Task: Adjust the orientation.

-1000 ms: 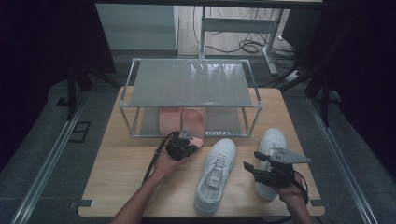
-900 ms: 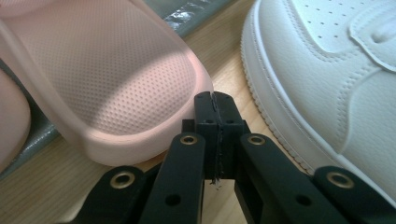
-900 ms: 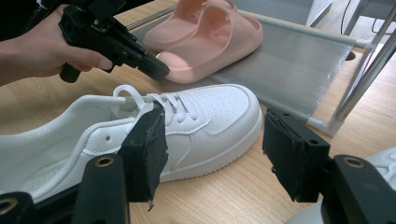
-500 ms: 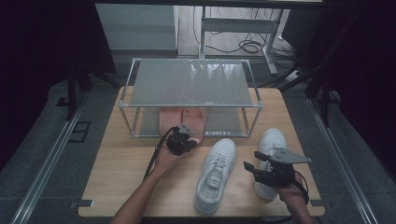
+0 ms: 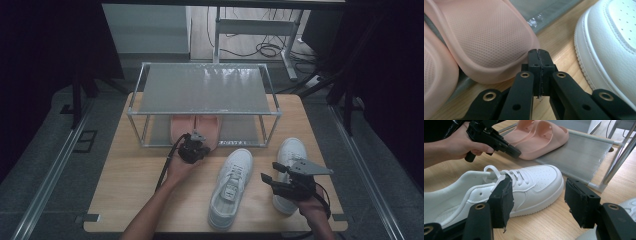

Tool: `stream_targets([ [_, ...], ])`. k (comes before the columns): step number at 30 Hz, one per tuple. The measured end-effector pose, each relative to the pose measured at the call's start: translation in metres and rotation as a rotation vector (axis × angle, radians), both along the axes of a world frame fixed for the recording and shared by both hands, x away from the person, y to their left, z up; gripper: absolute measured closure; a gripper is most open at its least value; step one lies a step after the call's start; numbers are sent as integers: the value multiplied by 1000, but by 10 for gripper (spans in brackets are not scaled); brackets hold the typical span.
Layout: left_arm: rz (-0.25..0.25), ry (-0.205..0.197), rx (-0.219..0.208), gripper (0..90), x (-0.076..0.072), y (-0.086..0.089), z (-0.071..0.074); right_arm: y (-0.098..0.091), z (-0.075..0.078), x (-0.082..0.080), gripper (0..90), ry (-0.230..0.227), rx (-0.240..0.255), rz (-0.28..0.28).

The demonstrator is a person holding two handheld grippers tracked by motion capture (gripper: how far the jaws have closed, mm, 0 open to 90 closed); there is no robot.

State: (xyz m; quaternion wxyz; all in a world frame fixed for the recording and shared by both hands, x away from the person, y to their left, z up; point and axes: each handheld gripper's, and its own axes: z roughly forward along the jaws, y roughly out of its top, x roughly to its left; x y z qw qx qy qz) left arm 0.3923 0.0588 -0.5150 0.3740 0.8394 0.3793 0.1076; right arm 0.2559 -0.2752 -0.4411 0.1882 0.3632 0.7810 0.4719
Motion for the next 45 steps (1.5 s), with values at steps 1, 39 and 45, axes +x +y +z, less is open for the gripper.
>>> stream_targets([
  [1,4,-2,-3,900,0,0,0,0,0,0,403,-1,0,1],
  [39,102,15,-16,859,13,-10,-2,1,0,0,403,0,0,4],
  [45,107,2,-36,840,4,-4,3,-1,0,0,403,-1,2,-3],
])
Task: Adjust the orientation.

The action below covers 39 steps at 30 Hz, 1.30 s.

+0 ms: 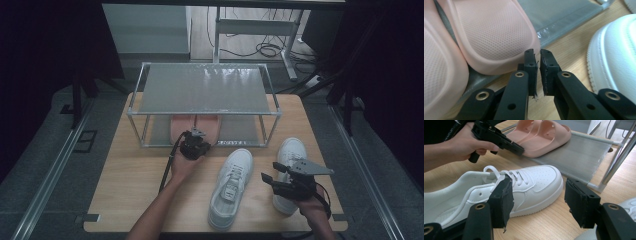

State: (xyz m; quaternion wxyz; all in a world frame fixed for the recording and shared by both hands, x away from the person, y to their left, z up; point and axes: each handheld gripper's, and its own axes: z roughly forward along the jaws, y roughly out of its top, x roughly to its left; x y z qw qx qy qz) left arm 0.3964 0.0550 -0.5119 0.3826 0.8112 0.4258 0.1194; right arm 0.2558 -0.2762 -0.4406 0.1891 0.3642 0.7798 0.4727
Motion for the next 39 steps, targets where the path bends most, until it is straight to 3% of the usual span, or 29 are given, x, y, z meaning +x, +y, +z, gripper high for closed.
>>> stream_targets([
  [7,-34,-36,-34,804,-27,7,11,0,1,0,403,-2,0,1],
  [14,-63,-2,-23,726,-51,23,11,1,1,-1,403,-3,1,3],
  [25,-75,43,-21,595,-85,54,-3,1,-1,0,403,3,-3,3],
  [30,-63,48,-67,549,-98,66,-5,2,-3,1,403,8,-5,2],
  [32,-63,58,-72,538,-100,67,-8,4,-3,1,403,12,-7,5],
  [34,-71,57,-34,526,-103,66,-9,5,-4,1,403,10,-7,7],
  [39,-104,60,-55,522,-112,66,-8,5,-4,1,403,13,-9,9],
])
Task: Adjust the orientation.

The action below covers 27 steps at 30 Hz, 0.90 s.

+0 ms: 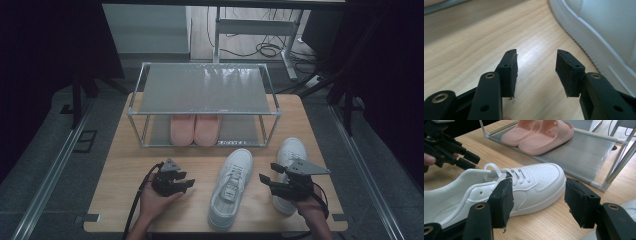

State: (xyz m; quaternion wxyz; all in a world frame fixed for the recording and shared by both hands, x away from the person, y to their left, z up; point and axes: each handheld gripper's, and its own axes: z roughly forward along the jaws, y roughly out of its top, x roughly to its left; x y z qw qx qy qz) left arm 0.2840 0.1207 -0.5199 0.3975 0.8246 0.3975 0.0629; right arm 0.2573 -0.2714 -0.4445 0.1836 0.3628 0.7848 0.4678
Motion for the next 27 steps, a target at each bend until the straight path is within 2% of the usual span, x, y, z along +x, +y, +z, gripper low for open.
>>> stream_targets([
  [7,-67,-6,3,613,-15,0,2,-1,0,0,403,-3,4,0],
  [13,-85,1,16,738,-20,-2,3,0,1,-1,403,-5,2,2],
  [16,-79,13,38,800,-22,-4,5,0,2,-1,403,-4,4,2],
  [19,-96,15,38,864,-25,-5,7,-1,2,-1,403,-6,4,0],
  [22,-128,17,29,895,-29,-9,9,-2,2,-1,403,-7,5,-2],
  [24,-172,25,27,897,-34,-15,9,-3,2,-1,403,-7,5,-3],
  [27,-208,25,42,898,-41,-22,8,-3,3,-1,403,-7,7,-7],
])
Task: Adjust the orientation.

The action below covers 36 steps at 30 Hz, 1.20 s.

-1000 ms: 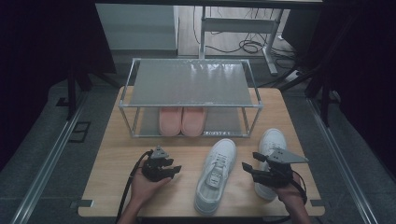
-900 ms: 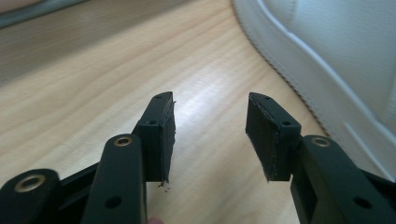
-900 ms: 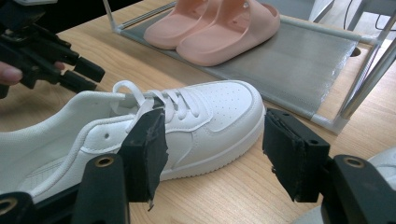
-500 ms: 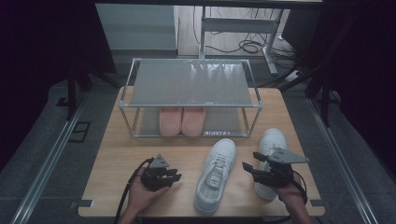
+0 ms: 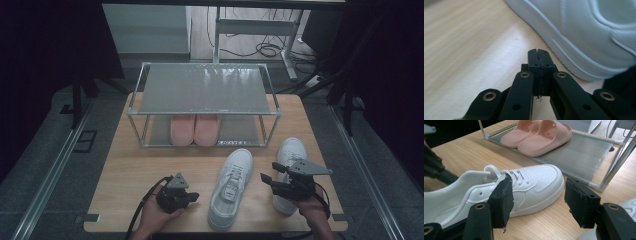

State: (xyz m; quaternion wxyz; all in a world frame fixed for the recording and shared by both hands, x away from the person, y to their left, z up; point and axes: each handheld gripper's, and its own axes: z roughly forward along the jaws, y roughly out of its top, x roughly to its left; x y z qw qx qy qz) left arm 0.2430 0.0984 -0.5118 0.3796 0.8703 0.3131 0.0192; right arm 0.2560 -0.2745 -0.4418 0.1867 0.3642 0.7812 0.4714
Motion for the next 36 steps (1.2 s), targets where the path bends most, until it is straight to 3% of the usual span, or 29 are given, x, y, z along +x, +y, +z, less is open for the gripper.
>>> stream_targets([
  [13,-92,29,-10,898,-11,-24,-8,1,0,0,403,-2,-2,1],
  [15,-91,19,11,898,-11,-26,-6,0,0,-1,403,-4,-2,0],
  [23,-90,20,15,899,-12,-27,-6,2,0,0,403,-3,-4,2],
  [36,-159,43,-5,898,-7,-53,-7,-1,2,-1,403,-7,4,-2],
])
